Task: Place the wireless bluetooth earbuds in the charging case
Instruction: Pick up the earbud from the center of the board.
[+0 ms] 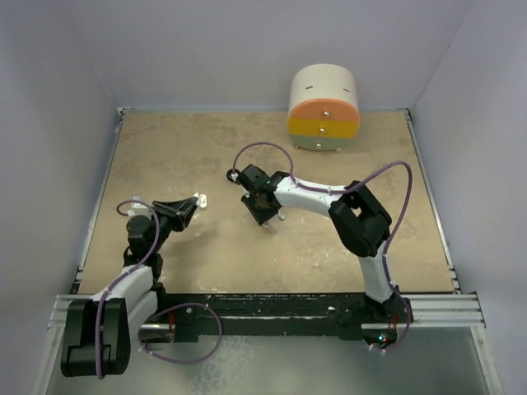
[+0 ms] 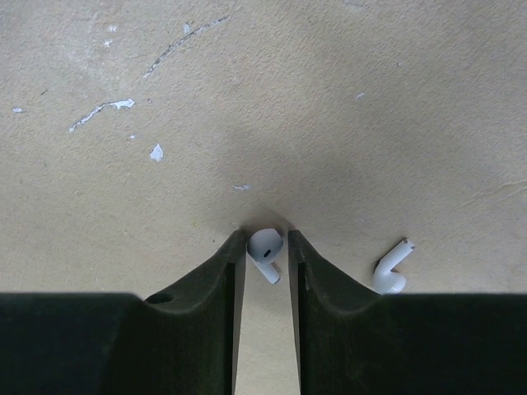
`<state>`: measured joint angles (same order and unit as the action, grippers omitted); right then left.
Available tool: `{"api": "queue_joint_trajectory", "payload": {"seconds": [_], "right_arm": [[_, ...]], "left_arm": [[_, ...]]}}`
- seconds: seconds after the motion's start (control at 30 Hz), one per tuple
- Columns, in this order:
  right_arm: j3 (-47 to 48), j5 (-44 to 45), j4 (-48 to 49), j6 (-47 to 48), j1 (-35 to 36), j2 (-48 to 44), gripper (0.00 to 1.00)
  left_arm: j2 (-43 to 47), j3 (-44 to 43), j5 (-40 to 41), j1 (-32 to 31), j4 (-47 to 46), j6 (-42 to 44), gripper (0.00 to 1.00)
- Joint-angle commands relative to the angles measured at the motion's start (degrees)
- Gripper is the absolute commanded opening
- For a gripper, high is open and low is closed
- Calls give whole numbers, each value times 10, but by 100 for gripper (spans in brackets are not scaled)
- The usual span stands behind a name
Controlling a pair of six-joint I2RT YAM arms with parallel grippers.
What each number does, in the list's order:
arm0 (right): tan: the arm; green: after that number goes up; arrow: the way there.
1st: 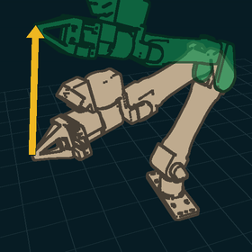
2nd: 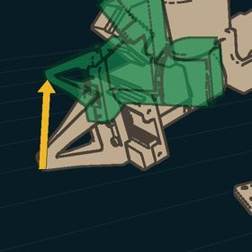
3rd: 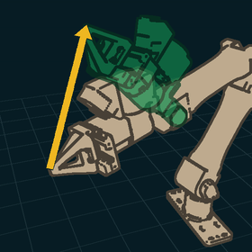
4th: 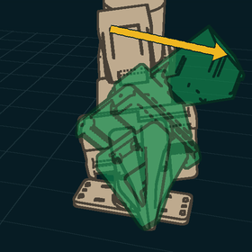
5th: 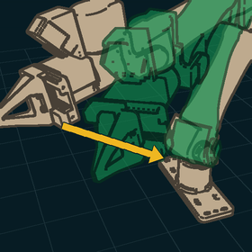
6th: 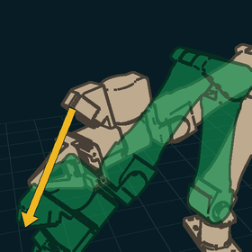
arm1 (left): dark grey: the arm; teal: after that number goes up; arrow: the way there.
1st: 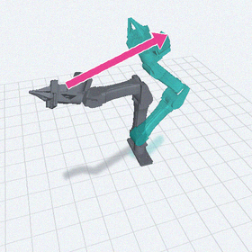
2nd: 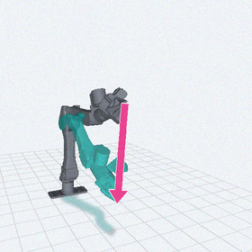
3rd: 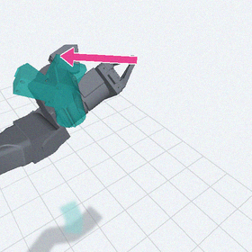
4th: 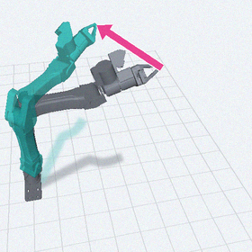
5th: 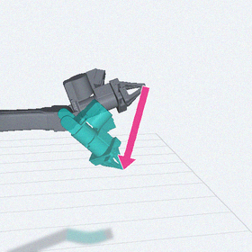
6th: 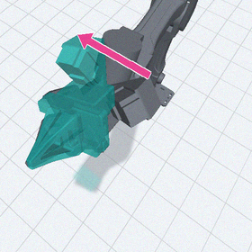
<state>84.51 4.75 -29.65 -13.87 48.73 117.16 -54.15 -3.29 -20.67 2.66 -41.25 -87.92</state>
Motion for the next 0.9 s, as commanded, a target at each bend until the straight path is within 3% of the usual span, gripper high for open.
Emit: {"api": "queue_joint_trajectory", "payload": {"seconds": [0.0,0.23,0.37,0.57,0.7,0.87], "right_arm": [[-5,-13,-7,6,-1,-5,28],[-5,-12,-10,7,-1,-5,19],[2,-6,-10,5,-1,-10,2],[60,27,12,7,-5,-51,0],[37,33,114,5,-11,-100,0],[-93,6,323,-20,-20,-182,0]], "left_arm": [[0,3,-10,9,-37,-4,0],[-1,4,-12,11,-37,-3,0],[2,3,-14,12,-37,-6,0],[13,-9,-25,12,-20,-9,0],[19,-32,-40,12,-3,-6,0],[23,-64,-52,12,12,-6,0]]}}
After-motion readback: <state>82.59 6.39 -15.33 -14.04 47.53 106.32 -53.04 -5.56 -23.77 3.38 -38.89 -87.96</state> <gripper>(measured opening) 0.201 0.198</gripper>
